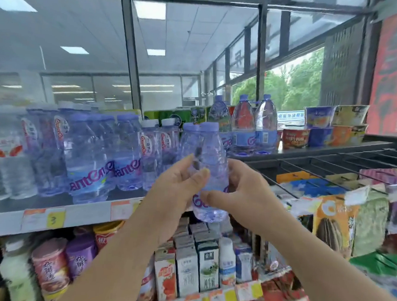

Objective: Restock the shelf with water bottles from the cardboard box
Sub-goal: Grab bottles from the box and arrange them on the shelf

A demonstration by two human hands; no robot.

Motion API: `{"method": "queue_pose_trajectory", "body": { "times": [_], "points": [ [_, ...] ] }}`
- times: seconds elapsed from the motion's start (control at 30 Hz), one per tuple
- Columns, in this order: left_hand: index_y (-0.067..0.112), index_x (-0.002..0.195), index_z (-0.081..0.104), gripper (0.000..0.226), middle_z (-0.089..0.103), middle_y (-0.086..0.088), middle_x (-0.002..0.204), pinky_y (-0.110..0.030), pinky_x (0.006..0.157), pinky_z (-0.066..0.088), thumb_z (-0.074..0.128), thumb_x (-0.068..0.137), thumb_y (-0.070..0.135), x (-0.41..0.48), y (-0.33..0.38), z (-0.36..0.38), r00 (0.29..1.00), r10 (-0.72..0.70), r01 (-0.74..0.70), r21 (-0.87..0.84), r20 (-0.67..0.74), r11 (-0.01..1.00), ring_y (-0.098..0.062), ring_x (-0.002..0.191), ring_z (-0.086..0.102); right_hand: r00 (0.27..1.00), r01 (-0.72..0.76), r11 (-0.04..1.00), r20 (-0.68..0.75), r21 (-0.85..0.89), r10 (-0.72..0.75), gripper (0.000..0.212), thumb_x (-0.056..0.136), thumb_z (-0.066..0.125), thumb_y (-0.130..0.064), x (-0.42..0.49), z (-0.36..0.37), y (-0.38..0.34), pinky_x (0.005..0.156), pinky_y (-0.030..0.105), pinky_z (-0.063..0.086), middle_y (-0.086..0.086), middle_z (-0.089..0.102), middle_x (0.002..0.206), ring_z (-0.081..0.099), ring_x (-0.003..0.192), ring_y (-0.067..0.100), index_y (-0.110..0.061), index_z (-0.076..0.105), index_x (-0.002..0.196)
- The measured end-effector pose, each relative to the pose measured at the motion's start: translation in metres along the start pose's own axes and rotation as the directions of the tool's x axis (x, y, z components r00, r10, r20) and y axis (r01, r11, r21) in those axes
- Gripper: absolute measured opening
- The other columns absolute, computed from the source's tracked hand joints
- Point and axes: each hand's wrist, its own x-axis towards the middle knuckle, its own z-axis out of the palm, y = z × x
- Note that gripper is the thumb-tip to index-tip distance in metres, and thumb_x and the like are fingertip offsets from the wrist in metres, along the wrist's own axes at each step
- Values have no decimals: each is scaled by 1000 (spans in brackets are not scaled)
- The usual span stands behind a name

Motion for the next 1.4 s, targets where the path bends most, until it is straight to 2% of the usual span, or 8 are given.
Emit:
{"method": "queue_pose_trajectory", "body": {
  "times": [0.1,0.23,0.47,1.0,1.17,1.27,1.33,1.4],
  "points": [
    [41,130,56,69,69,27,109,-28,87,43,71,65,57,21,4,-1,985,83,-72,80,-150,994,6,104,60,998,-19,1000,-56,-16,18,48,63,79,-51,39,-23,14,79,38,57,-18,74,91,70,79,4,-41,58,105],
    [32,147,43,58,49,6,146,-31,91,38,63,93,39,46,-10,-11,962,44,0,161,-268,987,-12,123,52,993,-65,997,-106,-49,59,46,71,82,-43,83,-36,39,76,42,58,-10,71,89,69,76,12,-33,55,108],
    [29,154,30,63,33,7,158,-35,106,31,53,98,45,71,-19,-6,961,-23,53,101,-277,994,-12,138,37,995,-87,993,-62,-75,82,42,71,81,-41,109,-18,79,57,19,45,-19,70,85,64,67,-5,-39,55,104],
    [31,144,46,97,52,7,145,-49,111,39,54,60,78,76,-29,-3,951,-8,48,122,-310,991,-19,133,50,993,-122,975,-29,-185,118,48,73,75,-51,107,-10,84,64,20,46,-25,68,95,64,83,-3,-46,53,116],
    [31,145,46,77,51,17,142,-50,115,33,54,79,70,60,-22,-5,963,2,34,127,-271,991,-10,134,45,981,-160,967,-140,-197,133,92,80,72,-53,89,-13,67,78,29,47,-13,65,120,62,99,8,-26,25,154],
    [40,127,59,59,55,37,113,-47,113,37,55,78,72,44,-26,-9,963,14,26,142,-270,989,8,115,50,968,-88,960,-249,-265,21,63,87,67,-45,62,-8,48,99,36,47,-8,60,133,56,120,13,-23,48,144],
    [44,106,65,34,62,31,111,-48,110,41,56,81,65,28,-28,-10,968,-24,57,127,-248,990,5,112,56,967,-73,963,-256,-258,5,44,90,66,-38,38,0,32,98,32,48,-5,65,127,59,114,10,-23,62,130],
    [38,109,67,29,67,18,114,-48,107,43,56,90,56,7,-31,-14,972,-56,88,133,-227,987,-4,108,63,972,-102,964,-230,-247,44,34,89,67,-34,10,12,18,93,28,49,-5,70,117,63,103,6,-25,68,121]
  ]
}}
